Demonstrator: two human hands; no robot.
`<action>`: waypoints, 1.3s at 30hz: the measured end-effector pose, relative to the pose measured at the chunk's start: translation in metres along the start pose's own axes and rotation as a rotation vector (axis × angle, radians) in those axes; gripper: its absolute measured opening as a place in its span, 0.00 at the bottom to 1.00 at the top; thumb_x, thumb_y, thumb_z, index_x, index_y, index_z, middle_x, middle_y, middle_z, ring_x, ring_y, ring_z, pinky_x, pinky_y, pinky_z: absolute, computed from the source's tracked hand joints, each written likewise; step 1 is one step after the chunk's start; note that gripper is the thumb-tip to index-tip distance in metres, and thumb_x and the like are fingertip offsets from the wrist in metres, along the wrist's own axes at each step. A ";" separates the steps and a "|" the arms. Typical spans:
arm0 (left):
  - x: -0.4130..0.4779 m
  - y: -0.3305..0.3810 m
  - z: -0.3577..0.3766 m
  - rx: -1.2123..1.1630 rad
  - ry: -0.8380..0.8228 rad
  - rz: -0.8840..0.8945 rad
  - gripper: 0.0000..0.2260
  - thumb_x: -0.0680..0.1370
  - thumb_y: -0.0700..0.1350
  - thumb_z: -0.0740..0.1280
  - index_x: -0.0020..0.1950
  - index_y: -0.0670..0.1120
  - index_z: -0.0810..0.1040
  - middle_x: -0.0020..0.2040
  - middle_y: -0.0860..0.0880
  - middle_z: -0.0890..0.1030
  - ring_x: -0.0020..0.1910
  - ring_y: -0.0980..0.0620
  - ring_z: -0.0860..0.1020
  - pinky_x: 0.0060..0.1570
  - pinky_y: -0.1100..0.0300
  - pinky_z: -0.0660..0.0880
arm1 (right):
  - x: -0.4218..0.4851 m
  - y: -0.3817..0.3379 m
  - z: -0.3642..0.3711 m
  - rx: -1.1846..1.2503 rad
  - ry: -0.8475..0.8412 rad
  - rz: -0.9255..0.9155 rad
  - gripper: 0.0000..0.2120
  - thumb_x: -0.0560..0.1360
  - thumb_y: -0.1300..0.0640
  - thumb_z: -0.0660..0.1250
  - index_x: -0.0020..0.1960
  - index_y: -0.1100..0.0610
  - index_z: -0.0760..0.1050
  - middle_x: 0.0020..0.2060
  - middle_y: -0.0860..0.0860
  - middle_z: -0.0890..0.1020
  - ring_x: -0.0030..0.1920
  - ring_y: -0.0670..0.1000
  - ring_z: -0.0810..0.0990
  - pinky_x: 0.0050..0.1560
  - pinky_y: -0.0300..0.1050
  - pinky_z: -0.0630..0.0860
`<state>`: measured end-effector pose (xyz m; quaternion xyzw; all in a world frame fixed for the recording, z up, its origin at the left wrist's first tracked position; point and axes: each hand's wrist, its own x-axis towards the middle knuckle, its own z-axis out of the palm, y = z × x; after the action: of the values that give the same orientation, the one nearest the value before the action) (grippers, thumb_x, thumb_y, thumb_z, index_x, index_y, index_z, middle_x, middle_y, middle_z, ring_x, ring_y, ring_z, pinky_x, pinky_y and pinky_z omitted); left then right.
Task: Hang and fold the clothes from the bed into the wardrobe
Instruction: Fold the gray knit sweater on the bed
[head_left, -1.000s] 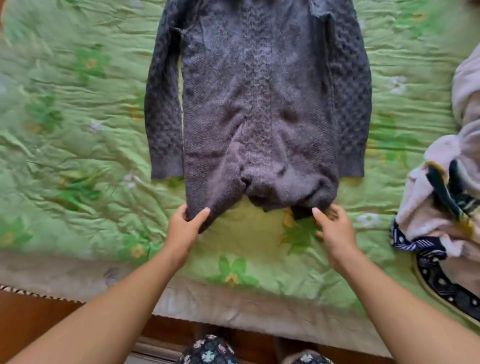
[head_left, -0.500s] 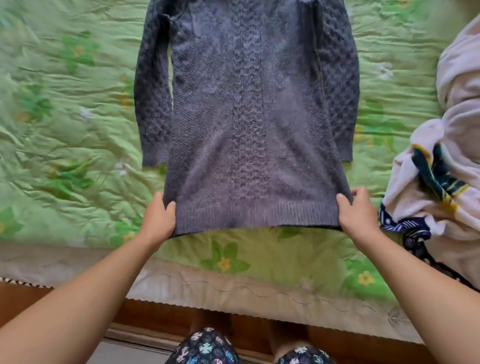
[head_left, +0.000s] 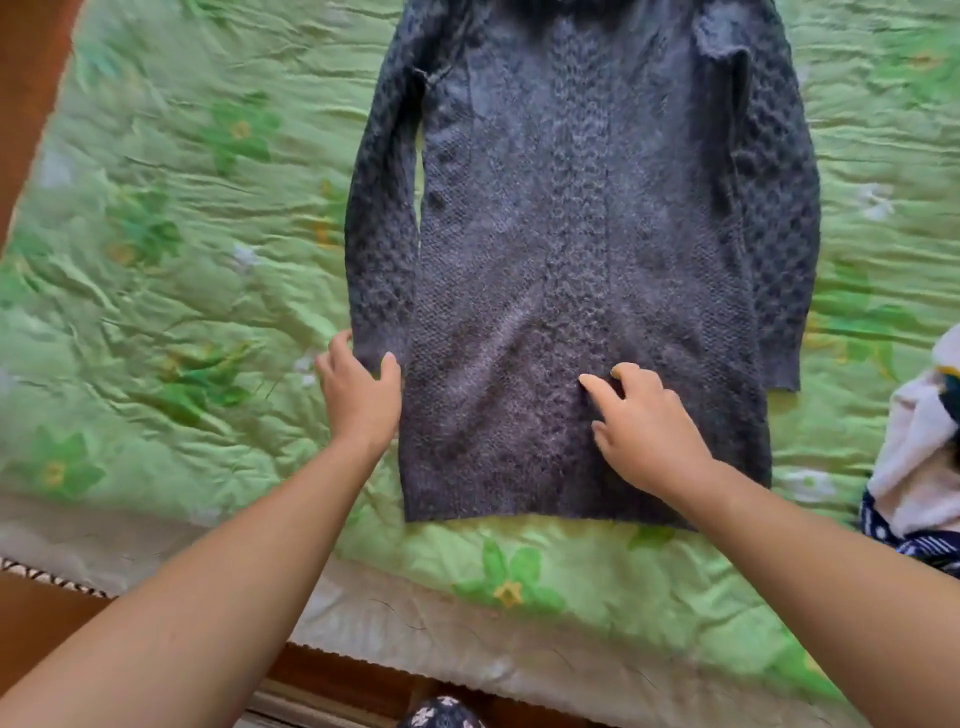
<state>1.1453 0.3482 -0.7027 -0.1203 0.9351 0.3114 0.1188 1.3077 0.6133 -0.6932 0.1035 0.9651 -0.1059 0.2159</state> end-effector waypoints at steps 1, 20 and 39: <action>0.014 0.003 -0.002 -0.003 0.008 -0.035 0.28 0.78 0.49 0.69 0.74 0.43 0.65 0.69 0.40 0.67 0.65 0.41 0.71 0.68 0.51 0.67 | 0.015 -0.012 -0.005 -0.021 0.007 -0.014 0.25 0.79 0.50 0.64 0.74 0.52 0.65 0.62 0.57 0.69 0.59 0.62 0.71 0.55 0.56 0.73; -0.030 0.042 -0.018 0.083 -0.732 0.886 0.17 0.75 0.47 0.68 0.63 0.47 0.77 0.51 0.48 0.74 0.53 0.47 0.75 0.54 0.50 0.75 | 0.112 -0.103 -0.068 1.277 -0.037 0.579 0.03 0.76 0.58 0.70 0.48 0.57 0.79 0.40 0.52 0.83 0.39 0.52 0.80 0.38 0.46 0.75; 0.036 0.071 0.049 -0.271 -0.652 0.057 0.21 0.77 0.41 0.71 0.70 0.46 0.70 0.44 0.49 0.80 0.38 0.52 0.80 0.41 0.56 0.79 | 0.016 -0.077 0.009 0.893 -0.502 0.567 0.12 0.77 0.47 0.69 0.50 0.55 0.75 0.44 0.55 0.83 0.40 0.59 0.85 0.38 0.61 0.84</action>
<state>1.0972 0.4278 -0.7127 -0.0032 0.8013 0.4577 0.3853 1.2781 0.5404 -0.6955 0.4105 0.6808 -0.4618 0.3933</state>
